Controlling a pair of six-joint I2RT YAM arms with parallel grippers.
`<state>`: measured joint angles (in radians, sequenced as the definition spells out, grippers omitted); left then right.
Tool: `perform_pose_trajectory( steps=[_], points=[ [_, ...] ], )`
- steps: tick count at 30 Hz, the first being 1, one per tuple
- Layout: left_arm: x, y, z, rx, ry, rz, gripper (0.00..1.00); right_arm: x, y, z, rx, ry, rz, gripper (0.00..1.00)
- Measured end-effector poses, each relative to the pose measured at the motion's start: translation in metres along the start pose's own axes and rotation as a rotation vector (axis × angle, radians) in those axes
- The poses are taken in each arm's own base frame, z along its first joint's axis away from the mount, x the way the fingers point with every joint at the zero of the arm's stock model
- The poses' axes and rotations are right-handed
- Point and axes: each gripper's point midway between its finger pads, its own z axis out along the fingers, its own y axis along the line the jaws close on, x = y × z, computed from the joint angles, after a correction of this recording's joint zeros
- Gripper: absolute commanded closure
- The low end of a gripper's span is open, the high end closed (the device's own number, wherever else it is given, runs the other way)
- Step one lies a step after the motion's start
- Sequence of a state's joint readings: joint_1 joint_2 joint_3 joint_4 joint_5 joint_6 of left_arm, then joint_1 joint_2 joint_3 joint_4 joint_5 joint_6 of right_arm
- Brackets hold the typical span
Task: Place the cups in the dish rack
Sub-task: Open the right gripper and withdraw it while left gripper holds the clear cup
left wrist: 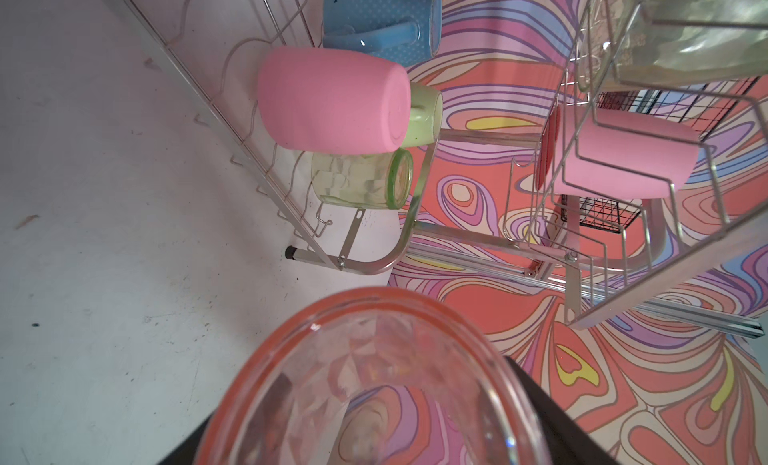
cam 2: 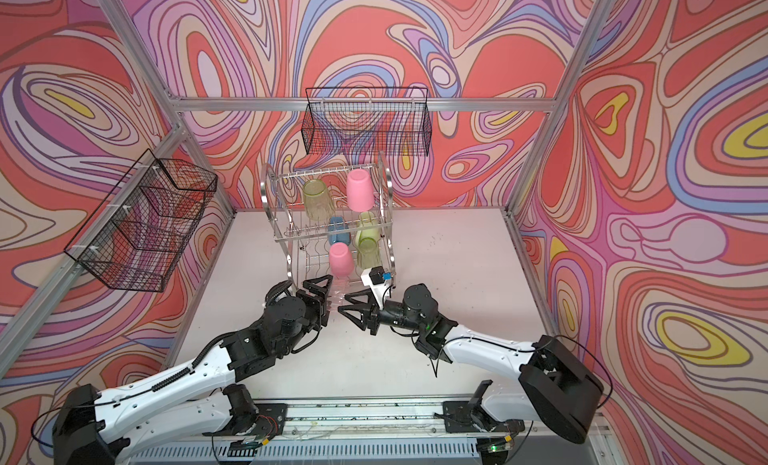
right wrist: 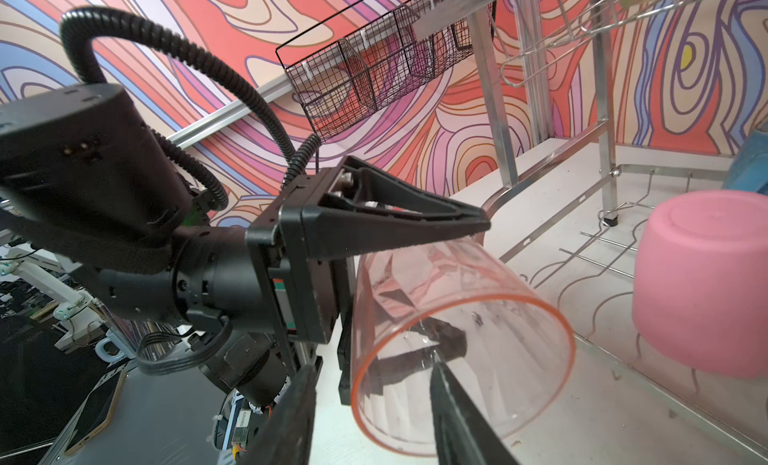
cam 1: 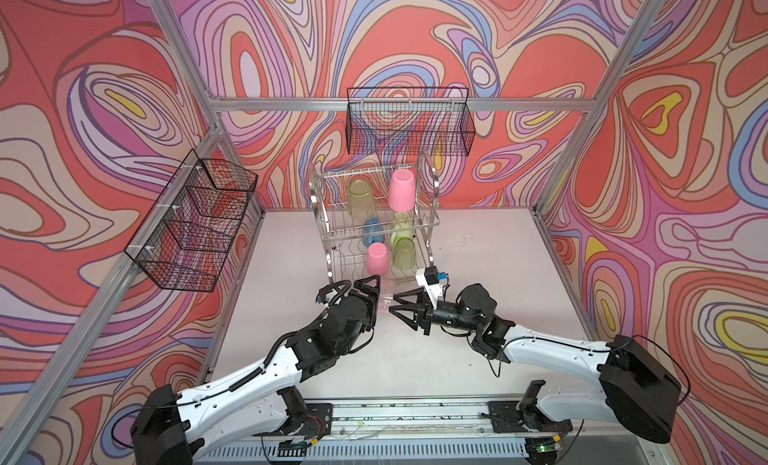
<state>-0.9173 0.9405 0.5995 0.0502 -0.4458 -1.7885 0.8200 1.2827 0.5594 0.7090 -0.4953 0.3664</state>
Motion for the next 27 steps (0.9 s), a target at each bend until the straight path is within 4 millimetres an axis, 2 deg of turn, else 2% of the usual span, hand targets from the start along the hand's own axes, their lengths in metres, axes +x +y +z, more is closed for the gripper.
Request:
perform_pose_trajectory(
  steps=[9, 18, 27],
  points=[
    [-0.017, 0.005, -0.008, -0.032, -0.071, 0.133, 0.28, 0.001, -0.016, -0.005, 0.110, 0.002, 0.021, 0.49],
    [-0.037, 0.008, -0.012, -0.071, -0.172, 0.397, 0.28, 0.001, -0.031, -0.034, 0.275, -0.011, 0.036, 0.50],
    [-0.043, -0.023, -0.012, -0.082, -0.250, 0.764, 0.29, 0.002, -0.041, -0.059, 0.396, -0.015, 0.029, 0.50]
  ],
)
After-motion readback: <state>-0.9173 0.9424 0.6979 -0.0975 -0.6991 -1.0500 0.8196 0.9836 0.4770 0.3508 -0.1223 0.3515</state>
